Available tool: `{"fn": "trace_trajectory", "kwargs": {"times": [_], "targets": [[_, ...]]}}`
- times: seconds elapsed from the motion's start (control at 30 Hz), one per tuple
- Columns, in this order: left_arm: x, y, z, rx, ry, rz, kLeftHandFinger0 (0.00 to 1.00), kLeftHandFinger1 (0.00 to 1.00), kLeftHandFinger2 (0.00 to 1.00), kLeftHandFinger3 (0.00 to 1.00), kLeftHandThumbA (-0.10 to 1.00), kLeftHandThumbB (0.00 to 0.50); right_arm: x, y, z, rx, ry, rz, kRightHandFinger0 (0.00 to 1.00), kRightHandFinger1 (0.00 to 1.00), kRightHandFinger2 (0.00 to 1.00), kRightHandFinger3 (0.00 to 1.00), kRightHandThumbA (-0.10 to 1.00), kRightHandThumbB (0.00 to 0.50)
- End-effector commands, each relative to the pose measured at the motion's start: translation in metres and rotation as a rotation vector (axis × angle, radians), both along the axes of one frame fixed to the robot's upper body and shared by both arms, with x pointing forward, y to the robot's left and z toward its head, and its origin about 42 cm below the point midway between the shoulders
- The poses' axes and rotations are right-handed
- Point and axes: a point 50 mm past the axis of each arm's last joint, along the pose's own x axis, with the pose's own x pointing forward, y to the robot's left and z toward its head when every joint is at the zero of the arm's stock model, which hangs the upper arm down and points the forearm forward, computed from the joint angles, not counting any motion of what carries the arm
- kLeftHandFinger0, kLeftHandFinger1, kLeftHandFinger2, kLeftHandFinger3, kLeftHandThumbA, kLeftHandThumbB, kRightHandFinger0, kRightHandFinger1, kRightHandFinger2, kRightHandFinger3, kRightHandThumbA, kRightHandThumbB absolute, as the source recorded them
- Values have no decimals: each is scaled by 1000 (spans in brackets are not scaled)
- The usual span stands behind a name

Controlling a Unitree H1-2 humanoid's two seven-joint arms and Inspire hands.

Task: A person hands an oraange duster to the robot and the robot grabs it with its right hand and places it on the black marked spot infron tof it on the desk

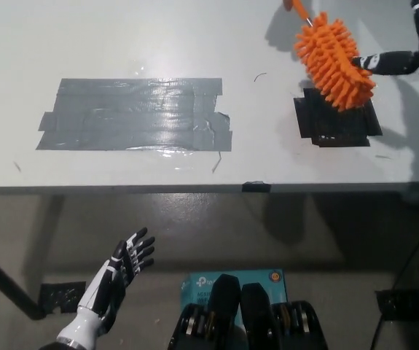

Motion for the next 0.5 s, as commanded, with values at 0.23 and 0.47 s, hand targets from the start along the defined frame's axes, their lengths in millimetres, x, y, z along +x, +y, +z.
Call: {"fn": "trace_trajectory", "kwargs": {"times": [0.23,0.47], "targets": [[7,-4,13,20,-67,-28,1000,1000,1000,1000,1000,371,60,28,29,4,146,52,1000,1000,1000,1000,1000,357],[4,-4,10,25,-67,-24,1000,1000,1000,1000,1000,371,72,42,20,-5,223,87,1000,1000,1000,1000,1000,360]]}}
